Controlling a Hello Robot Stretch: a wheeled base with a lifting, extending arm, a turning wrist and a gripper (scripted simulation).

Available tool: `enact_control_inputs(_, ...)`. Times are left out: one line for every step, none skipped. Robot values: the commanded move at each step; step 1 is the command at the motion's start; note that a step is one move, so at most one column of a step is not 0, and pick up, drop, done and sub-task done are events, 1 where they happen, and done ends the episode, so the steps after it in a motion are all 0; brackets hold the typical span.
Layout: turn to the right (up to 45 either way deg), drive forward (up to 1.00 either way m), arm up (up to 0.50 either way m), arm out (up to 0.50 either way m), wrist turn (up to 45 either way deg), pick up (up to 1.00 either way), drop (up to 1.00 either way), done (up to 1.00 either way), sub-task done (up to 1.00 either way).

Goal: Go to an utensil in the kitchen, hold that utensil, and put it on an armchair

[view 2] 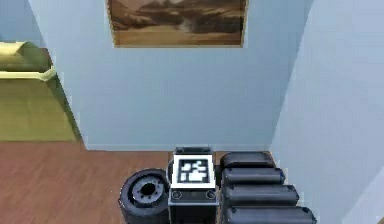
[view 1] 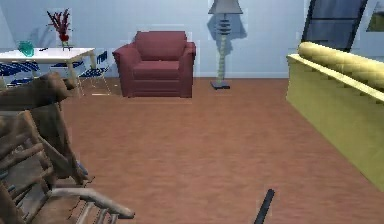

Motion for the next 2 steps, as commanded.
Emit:
enact_control_inputs(-3.0, 0.00, 0.00, 0.00, 0.0, 0.00, 0.00, 0.00, 0.00)
enact_control_inputs(21.0, 0.00, 0.00, 0.00, 0.0, 0.00, 0.00, 0.00, 0.00)
